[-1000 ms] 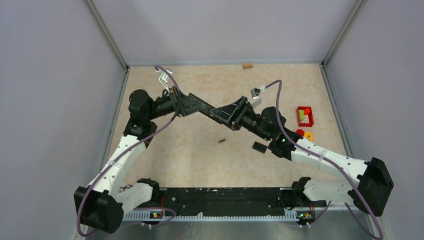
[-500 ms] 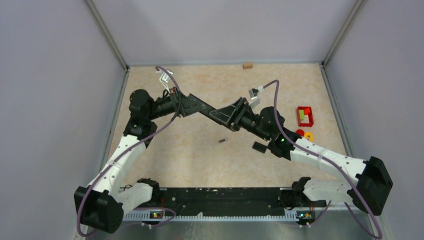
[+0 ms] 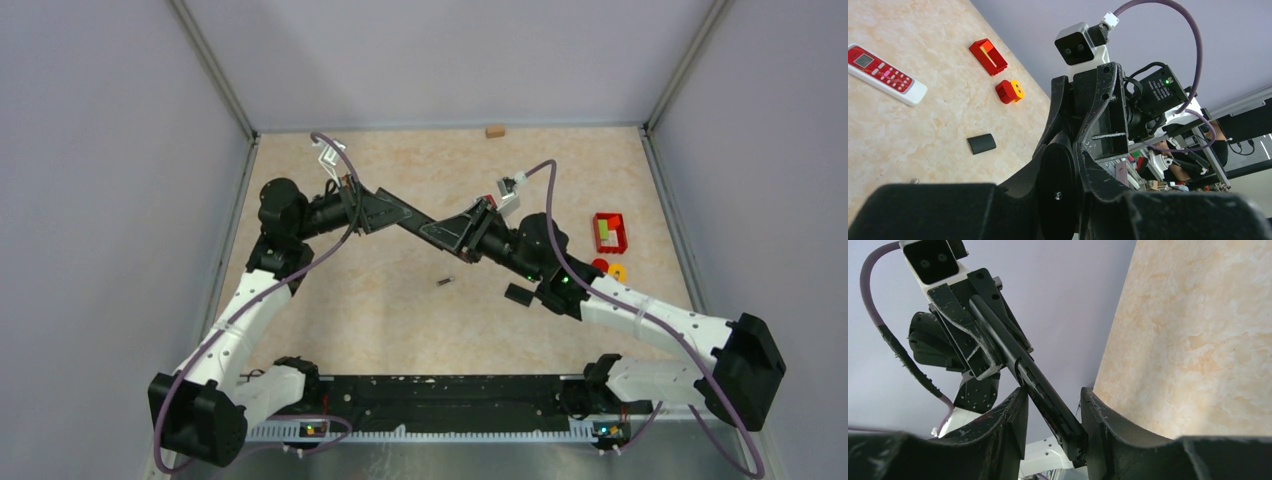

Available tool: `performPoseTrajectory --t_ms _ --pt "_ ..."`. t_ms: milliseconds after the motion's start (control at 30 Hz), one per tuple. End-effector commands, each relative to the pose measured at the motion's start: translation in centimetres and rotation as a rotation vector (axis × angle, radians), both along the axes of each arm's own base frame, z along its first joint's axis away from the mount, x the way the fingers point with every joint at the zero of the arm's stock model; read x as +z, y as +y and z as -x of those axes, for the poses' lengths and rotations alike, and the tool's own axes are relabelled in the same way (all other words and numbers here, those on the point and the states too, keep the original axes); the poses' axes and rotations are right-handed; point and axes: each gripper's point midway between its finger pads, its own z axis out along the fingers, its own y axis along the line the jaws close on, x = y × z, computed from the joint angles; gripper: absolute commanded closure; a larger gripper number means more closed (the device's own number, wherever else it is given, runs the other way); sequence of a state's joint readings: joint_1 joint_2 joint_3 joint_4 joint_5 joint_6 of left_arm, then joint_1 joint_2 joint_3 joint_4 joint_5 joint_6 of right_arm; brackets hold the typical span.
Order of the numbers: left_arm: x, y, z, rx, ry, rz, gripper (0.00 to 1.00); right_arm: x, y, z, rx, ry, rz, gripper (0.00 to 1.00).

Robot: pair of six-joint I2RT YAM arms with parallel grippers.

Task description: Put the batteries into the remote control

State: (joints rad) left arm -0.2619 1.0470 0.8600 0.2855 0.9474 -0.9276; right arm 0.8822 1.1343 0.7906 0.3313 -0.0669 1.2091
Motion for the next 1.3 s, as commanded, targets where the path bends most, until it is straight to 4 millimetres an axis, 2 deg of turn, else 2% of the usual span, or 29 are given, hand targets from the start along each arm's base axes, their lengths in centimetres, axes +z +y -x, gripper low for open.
performPoseTrajectory --t_ms 0,167,200,267,333,467,600,700,833,900,967,1100,1167,1267 --pt "0.8 0.2 0.0 0.007 -0.055 -0.004 1.0 2.8 -0.5 -0.2 -0.013 -0.067 -0.069 0.62" --pt "0.7 0.2 0.0 0.009 -0.049 -0.006 1.0 2.9 -0.7 -0.2 -0.017 -0.084 -0.075 0.65" --pt "0.7 0.2 0.0 0.01 -0.049 -0.007 1.0 2.9 -0.8 -0.2 -0.02 -0.089 -0.075 0.6" --pt "0.7 0.2 -0.1 0.014 -0.052 -0.01 1.0 3.1 -1.2 -0.2 -0.034 -0.105 -0.08 0.43" --pt "0.7 0.3 -0.2 0.019 -0.05 -0.011 1.0 3.3 -1.7 -0.2 -0.051 -0.125 -0.081 0.33" --pt "0.6 0.5 -0.6 0.031 -0.045 -0.013 1.0 3.2 -2.9 -0.4 -0.077 -0.153 -0.061 0.27" --pt "0.4 0.7 -0.9 0.049 -0.054 -0.021 1.0 2.2 -4.4 -1.0 -0.126 -0.155 0.005 0.26" --pt "-0.3 1.3 -1.5 0.111 -0.077 -0.081 1.0 0.4 -6.7 -2.4 -0.225 -0.167 0.161 0.29" --pt "-1.7 3.2 -2.4 0.249 -0.113 -0.216 1.0 -1.7 -10.1 -4.4 -0.344 -0.219 0.477 0.35" --pt "-1.9 4.3 -2.7 0.318 -0.145 -0.275 1.0 -2.5 -10.6 -5.1 -0.333 -0.263 0.611 0.35" --pt "-2.1 5.5 -3.1 0.399 -0.155 -0.322 1.0 -3.4 -10.1 -5.5 -0.267 -0.312 0.725 0.35" --pt "-2.4 8.6 -4.3 0.607 -0.141 -0.383 1.0 -5.2 -7.2 -4.7 0.001 -0.437 0.859 0.37" --pt "-2.6 10.2 -4.7 0.708 -0.129 -0.406 1.0 -6.9 -5.9 -3.9 0.151 -0.479 0.905 0.37" --pt "-2.7 11.8 -4.9 0.809 -0.12 -0.406 1.0 -10.3 -5.1 -3.5 0.327 -0.48 1.004 0.36"
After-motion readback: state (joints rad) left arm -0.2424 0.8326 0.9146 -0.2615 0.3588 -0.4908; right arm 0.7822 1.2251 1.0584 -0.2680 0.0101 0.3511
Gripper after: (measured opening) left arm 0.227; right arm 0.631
